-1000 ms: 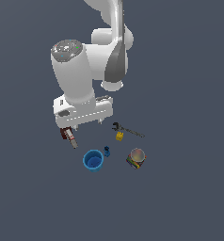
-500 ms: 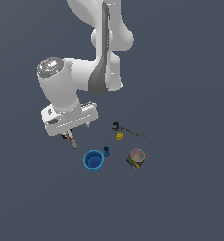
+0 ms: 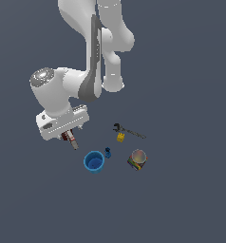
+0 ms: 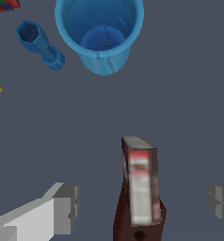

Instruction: Pick up a designated object from a clutter of objects.

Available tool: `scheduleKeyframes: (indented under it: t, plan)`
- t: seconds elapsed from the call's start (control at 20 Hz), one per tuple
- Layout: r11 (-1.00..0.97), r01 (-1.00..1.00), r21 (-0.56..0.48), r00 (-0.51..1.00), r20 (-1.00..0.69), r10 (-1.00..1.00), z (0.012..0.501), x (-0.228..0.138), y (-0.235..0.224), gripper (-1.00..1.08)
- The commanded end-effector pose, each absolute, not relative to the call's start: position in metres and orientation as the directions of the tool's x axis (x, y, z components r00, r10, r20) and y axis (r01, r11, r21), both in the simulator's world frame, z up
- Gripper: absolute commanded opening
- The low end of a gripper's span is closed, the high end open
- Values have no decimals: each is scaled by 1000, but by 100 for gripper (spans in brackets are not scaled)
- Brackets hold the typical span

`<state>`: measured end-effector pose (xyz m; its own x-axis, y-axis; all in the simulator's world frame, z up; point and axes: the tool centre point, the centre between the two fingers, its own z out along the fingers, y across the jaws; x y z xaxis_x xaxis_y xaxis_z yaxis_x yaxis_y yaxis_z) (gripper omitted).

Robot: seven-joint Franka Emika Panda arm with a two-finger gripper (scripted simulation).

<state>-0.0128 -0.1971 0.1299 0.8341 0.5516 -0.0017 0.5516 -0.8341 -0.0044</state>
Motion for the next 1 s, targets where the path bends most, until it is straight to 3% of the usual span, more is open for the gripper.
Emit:
scheduleKeyframes:
  t: [0.0, 0.6, 0.95]
  plan:
    - [-822, 569, -2, 822, -1, 569, 124, -15, -204, 100]
    - [-810, 587, -1, 810, 0, 587, 115, -19, -212, 100]
    - [-809, 588, 0, 809, 0, 588, 86, -20, -212, 100]
